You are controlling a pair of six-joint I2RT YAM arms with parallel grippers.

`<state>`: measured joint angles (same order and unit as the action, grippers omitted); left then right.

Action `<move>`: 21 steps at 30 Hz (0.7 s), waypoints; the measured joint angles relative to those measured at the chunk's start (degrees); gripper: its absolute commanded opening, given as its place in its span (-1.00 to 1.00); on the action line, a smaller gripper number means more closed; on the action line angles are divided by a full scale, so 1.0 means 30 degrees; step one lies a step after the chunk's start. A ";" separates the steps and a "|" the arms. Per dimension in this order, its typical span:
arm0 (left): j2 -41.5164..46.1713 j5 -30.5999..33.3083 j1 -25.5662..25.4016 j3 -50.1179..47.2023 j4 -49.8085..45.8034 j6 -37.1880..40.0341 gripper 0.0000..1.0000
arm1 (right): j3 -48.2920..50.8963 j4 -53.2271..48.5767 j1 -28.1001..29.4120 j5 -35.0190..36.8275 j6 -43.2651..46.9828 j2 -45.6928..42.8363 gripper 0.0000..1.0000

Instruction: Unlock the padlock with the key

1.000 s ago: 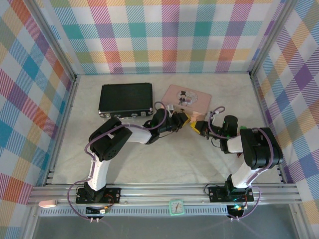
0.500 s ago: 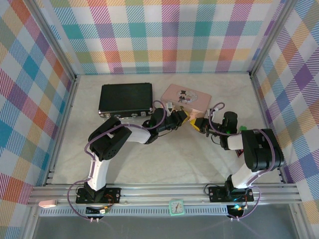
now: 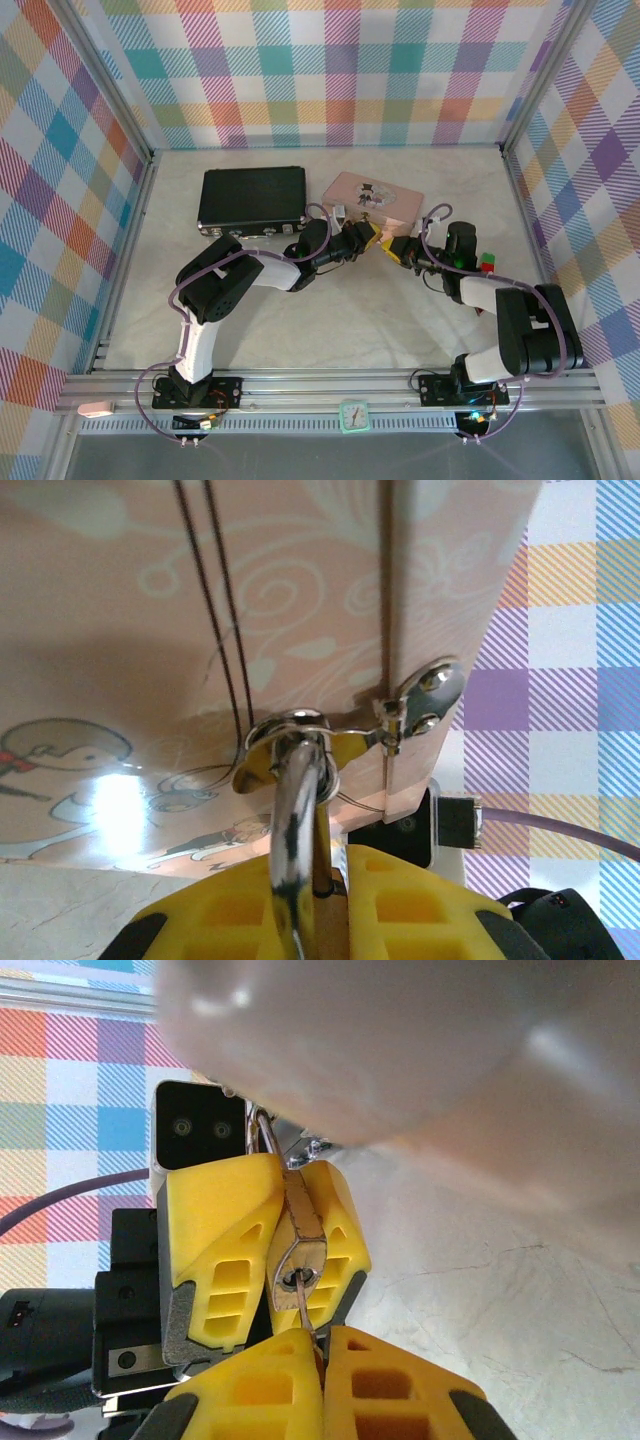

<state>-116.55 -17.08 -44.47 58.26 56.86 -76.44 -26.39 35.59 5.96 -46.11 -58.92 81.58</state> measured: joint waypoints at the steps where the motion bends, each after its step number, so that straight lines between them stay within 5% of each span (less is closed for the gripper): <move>1: 0.0000 0.0044 0.0000 0.0000 0.0044 -0.0036 -1.00 | -0.0197 -0.0481 0.0029 0.0109 0.0226 -0.0109 -1.00; 16: 0.0000 0.0277 0.0000 -0.0015 0.0095 -0.0102 -1.00 | -0.0780 -0.2266 0.0044 0.0794 0.0954 -0.0335 -0.88; 21: -0.0007 0.0277 0.0000 -0.0015 0.0095 -0.0102 -1.00 | -0.0780 -0.2302 0.0044 0.1005 0.0954 -0.0357 -1.00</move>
<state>-116.57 -16.25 -44.47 58.22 57.14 -76.75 -28.73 28.69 6.09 -43.09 -56.05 80.51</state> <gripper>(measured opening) 0.141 0.060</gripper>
